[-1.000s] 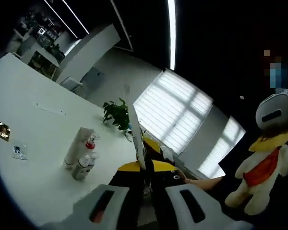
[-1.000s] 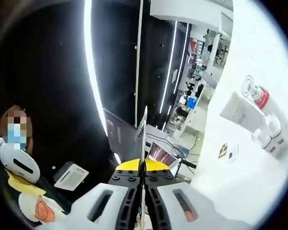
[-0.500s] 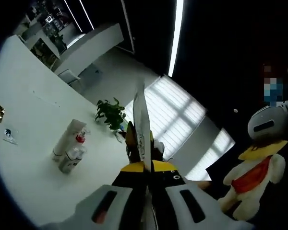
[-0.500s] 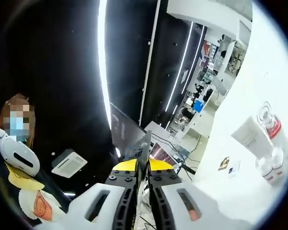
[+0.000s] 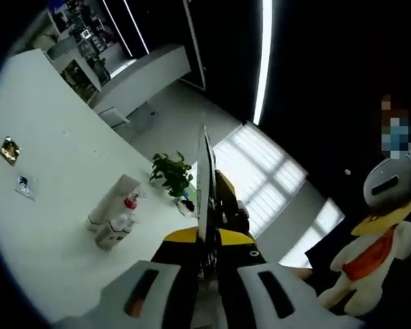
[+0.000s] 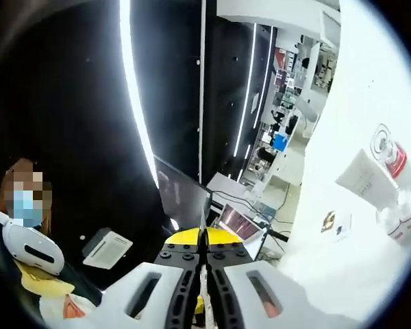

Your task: Arrange the skincare products in the storage area until every visible bottle or jar stands upright without overlapping.

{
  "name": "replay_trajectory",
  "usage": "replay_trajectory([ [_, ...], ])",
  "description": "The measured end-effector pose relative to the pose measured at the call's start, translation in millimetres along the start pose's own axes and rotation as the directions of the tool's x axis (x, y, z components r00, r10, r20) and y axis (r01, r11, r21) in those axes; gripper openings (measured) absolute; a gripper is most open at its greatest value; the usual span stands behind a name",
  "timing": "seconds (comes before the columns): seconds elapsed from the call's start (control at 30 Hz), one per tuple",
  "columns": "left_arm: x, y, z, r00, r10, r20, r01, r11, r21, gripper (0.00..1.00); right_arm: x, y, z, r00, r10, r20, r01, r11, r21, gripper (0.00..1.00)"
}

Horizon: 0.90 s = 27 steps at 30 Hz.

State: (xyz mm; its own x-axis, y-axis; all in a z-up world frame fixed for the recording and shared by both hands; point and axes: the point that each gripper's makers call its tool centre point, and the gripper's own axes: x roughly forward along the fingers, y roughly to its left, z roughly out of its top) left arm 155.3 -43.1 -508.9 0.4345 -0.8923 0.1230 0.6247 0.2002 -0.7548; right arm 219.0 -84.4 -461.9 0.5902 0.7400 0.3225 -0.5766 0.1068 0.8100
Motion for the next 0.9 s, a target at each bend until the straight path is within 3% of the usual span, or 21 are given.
replay_trajectory([
  [0.33, -9.0, 22.3, -9.6, 0.994, 0.109, -0.016, -0.109, 0.994, 0.008, 0.00, -1.9, -25.4, -5.6, 0.989, -0.142, -0.033, 0.138, 0.984, -0.115, 0.01],
  [0.43, -9.7, 15.5, -9.3, 0.997, 0.071, -0.006, -0.071, 0.995, -0.076, 0.00, -3.8, -33.1, -7.7, 0.982, -0.182, -0.039, 0.174, 0.972, -0.157, 0.01],
  [0.47, -9.8, 12.3, -7.0, 0.999, 0.048, 0.013, -0.047, 0.996, -0.077, 0.00, -4.4, -35.0, -7.6, 0.981, -0.188, -0.039, 0.180, 0.971, -0.157, 0.01],
  [0.8, -11.1, 14.2, -4.4, 0.999, 0.033, 0.043, -0.029, 0.993, -0.110, 0.00, -4.5, -47.8, -10.8, 0.967, -0.246, -0.062, 0.228, 0.951, -0.209, 0.01],
  [0.87, -11.8, 17.4, -4.0, 0.998, 0.039, 0.044, -0.034, 0.994, -0.105, 0.00, -4.2, -49.7, -11.3, 0.968, -0.246, -0.051, 0.231, 0.950, -0.209, 0.01],
  [0.9, -13.1, 22.0, -4.8, 0.998, 0.050, 0.042, -0.045, 0.992, -0.116, 0.00, -1.8, -45.4, -9.0, 0.976, -0.216, -0.034, 0.201, 0.948, -0.248, 0.01],
])
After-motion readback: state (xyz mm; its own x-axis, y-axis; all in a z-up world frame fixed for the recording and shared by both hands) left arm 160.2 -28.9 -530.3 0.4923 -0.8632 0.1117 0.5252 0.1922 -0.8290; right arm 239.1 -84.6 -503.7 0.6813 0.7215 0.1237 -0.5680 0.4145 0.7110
